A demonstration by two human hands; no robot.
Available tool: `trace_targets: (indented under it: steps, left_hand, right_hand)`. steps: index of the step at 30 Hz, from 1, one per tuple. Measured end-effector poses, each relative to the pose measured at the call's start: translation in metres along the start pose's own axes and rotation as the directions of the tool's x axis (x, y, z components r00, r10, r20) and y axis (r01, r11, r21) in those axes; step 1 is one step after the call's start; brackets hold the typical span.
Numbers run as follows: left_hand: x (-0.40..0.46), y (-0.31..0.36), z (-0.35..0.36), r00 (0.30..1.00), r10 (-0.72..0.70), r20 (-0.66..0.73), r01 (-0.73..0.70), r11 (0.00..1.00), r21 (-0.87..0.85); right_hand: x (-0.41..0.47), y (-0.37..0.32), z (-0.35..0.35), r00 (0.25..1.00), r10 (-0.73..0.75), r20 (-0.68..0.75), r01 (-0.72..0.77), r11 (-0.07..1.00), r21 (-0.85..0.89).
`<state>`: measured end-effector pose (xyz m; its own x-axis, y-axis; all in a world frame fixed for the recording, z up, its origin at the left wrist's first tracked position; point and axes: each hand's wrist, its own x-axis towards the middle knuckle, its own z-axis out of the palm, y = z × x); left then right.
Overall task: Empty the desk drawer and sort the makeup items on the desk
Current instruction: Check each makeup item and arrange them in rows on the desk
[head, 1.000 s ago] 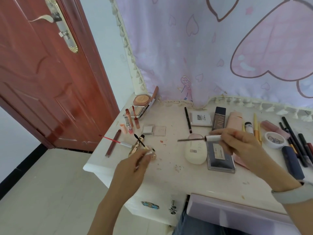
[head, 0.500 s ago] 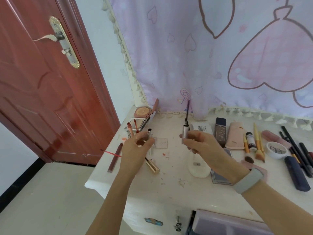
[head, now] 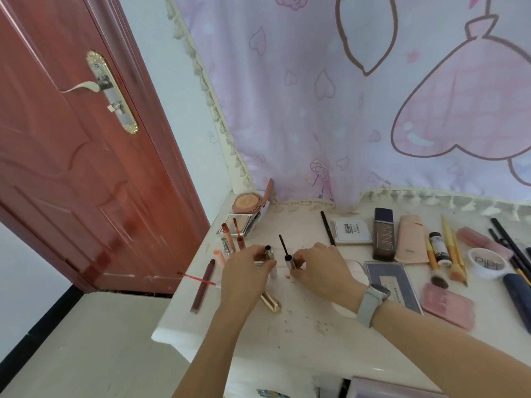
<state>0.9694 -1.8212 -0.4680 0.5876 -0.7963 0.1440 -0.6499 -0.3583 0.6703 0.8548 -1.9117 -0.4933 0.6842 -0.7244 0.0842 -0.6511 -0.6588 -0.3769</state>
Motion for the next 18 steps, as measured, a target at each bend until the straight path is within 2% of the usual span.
trace_targets:
  steps: [6, 16, 18]
  left_hand:
    - [0.001, 0.0, 0.001, 0.999, 0.031, 0.02, -0.032, 0.999, 0.033]
    - [-0.001, -0.004, 0.001, 0.999, 0.01, 0.04, -0.009, 1.0, -0.008]
    - [-0.004, -0.005, 0.0, 0.999, 0.022, 0.026, -0.022, 1.0, -0.017]
  right_hand:
    - [0.003, 0.001, -0.004, 0.999, 0.028, 0.021, -0.027, 0.997, -0.077]
    - [0.001, 0.007, -0.007, 0.999, 0.007, 0.05, -0.003, 0.997, -0.082]
    - [-0.001, 0.015, -0.014, 1.0, 0.014, 0.019, -0.012, 0.998, -0.065]
